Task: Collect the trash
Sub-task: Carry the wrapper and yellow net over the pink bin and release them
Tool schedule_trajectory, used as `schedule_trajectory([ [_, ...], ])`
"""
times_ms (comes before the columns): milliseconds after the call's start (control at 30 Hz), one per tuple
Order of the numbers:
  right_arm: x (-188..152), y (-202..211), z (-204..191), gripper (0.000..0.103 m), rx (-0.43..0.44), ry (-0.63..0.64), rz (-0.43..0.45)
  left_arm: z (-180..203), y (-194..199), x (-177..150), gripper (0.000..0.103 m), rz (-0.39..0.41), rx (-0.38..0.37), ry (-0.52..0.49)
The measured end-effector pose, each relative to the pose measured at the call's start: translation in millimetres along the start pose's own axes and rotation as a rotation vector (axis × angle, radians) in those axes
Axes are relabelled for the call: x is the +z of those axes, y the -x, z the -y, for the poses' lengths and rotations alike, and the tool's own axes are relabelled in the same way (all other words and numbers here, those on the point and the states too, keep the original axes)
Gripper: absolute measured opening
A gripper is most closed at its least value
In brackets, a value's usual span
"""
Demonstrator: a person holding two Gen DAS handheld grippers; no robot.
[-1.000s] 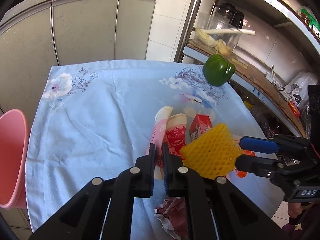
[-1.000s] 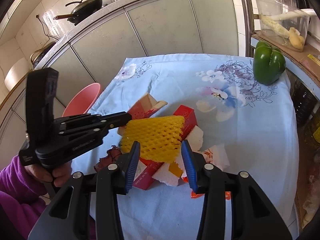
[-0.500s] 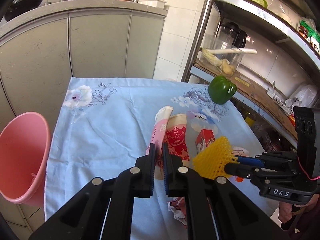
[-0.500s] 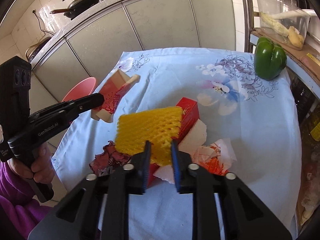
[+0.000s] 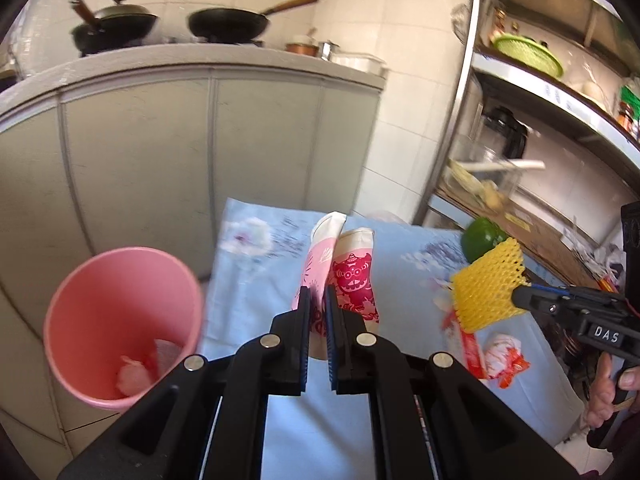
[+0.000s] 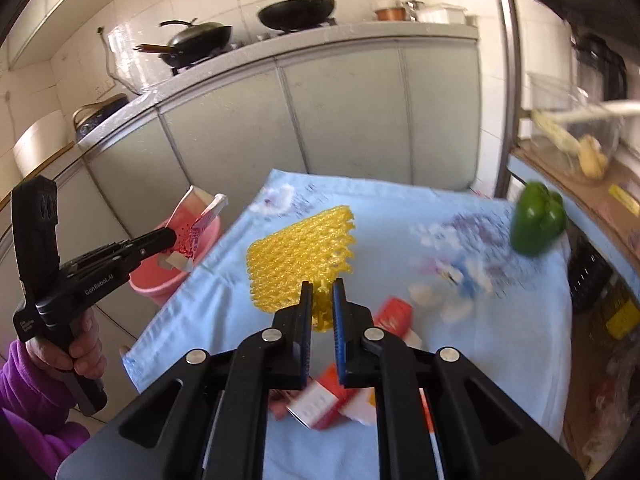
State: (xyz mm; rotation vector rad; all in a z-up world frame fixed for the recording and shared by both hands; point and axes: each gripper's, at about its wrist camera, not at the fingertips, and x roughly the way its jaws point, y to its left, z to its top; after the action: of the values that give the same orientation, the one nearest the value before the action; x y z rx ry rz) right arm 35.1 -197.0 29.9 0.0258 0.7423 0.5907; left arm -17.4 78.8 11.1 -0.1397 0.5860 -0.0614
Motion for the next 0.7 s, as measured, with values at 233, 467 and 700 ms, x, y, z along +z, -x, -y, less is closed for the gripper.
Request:
schedule_trajectory([
  [233,46,-41,-68,0.010,0.107,0.136,0.007,-69,32,4,0.006,0.059,0.168,0.097],
  [467,74,-97,-143,0.010,0.186,0.271,-0.029,-125,40,-7,0.006,0.043,0.282,0.180],
  [700,73,-152,-188,0.010,0.196,0.344,-0.105,-152,24,-24,0.007,-0.010,0.316,0.238],
])
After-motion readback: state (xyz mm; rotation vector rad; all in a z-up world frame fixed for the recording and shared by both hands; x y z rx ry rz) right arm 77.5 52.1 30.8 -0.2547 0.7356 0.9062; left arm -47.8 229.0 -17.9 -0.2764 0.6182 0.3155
